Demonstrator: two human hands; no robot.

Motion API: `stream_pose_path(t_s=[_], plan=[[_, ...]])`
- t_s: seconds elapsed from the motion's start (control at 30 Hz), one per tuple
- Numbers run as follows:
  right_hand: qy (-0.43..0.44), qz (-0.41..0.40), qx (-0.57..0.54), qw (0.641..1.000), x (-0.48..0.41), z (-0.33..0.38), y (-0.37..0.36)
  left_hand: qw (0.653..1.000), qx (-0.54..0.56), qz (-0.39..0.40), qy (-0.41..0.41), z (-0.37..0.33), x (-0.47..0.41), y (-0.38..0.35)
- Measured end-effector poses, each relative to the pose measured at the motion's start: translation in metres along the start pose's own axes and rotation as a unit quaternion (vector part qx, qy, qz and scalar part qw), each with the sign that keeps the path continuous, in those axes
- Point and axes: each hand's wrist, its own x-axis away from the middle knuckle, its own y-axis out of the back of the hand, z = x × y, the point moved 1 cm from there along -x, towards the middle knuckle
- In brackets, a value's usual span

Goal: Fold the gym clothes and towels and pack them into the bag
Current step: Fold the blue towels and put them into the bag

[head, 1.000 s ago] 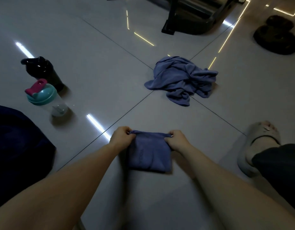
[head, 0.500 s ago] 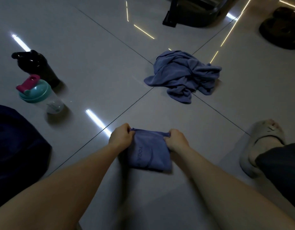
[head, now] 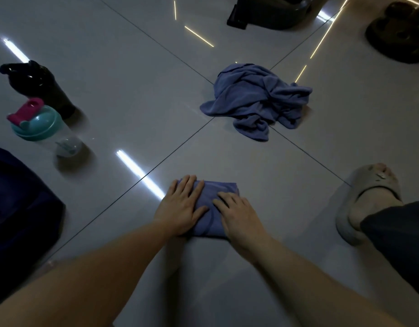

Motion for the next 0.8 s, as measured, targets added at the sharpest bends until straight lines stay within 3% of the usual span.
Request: stream_pose_path(t_s=[0.13, 0.27, 0.57, 0.8], plan=[[0.001, 0.015, -0.035, 0.999, -0.027, 0.001, 0.025, 1.0, 0.014, 0.02, 0.007, 0.001, -0.005, 0.007], [-0.063, 0.112, -0.06, 0.99, -0.049, -0.012, 0.034, 1.0, 0.025, -0.002, 0.011, -0.001, -0.004, 0.013], [-0.067, 0.171, -0.071, 0.98, -0.057, -0.005, 0.041, 1.0, 0.006, 0.002, 0.009, -0.003, 0.016, 0.018], [-0.104, 0.229, -0.169, 0.953, -0.044, 0.001, 0.047, 0.996, 0.052, 0.056, 0.049, -0.016, 0.02, 0.032]])
